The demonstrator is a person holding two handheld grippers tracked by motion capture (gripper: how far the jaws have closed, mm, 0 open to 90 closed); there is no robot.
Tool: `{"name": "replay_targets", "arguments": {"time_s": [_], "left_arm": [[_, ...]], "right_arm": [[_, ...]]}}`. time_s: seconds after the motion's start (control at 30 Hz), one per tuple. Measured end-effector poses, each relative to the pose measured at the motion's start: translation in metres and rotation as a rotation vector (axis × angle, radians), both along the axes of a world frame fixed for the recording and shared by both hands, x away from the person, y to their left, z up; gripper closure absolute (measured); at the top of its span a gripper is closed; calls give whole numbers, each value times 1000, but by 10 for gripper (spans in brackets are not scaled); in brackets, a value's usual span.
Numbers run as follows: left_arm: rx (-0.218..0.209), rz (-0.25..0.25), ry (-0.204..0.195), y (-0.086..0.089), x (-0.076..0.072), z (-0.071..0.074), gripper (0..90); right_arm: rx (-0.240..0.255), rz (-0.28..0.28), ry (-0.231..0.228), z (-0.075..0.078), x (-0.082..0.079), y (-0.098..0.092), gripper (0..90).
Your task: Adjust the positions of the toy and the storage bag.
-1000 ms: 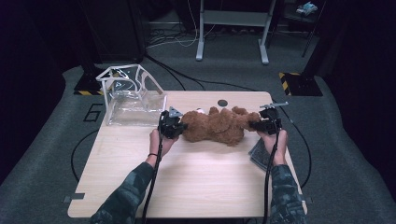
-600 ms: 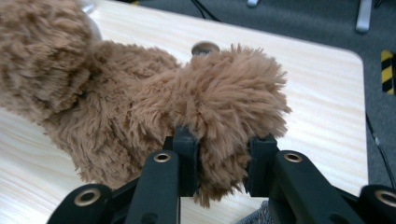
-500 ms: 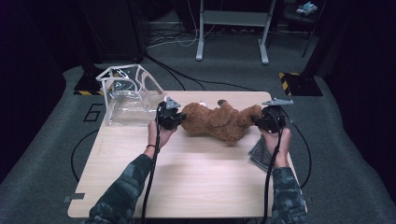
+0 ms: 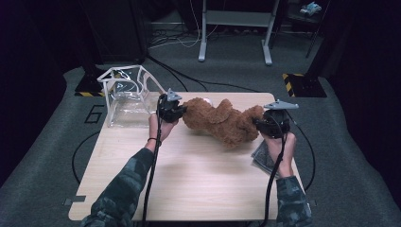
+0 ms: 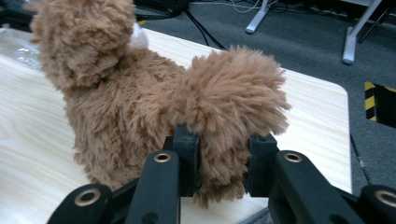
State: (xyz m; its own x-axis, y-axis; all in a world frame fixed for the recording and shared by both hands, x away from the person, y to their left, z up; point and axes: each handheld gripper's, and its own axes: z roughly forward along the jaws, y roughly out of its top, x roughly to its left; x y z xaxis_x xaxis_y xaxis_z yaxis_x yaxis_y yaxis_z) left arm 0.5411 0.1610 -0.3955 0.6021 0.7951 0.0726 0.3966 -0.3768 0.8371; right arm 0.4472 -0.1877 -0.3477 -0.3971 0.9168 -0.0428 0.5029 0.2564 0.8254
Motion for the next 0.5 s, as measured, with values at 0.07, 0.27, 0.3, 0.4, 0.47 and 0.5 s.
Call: {"name": "replay_targets", "arguments": {"time_s": [0.07, 0.27, 0.3, 0.4, 0.47, 0.5], "left_arm": [[6, -1, 3, -1, 4, 1, 858], [47, -2, 35, -6, 20, -7, 858], [47, -2, 35, -6, 20, -7, 858], [79, 13, 98, -11, 29, -24, 856], [84, 17, 124, -12, 30, -31, 852], [84, 17, 124, -12, 30, -31, 850]], "right_arm": [[9, 1, 5, -1, -5, 4, 717], [1, 25, 22, -12, -18, 15, 716], [1, 25, 22, -12, -18, 15, 716], [-5, 36, 64, -28, -20, 22, 713], [-8, 43, 94, -40, -17, 24, 708], [-5, 41, 104, -43, -17, 25, 706]]}}
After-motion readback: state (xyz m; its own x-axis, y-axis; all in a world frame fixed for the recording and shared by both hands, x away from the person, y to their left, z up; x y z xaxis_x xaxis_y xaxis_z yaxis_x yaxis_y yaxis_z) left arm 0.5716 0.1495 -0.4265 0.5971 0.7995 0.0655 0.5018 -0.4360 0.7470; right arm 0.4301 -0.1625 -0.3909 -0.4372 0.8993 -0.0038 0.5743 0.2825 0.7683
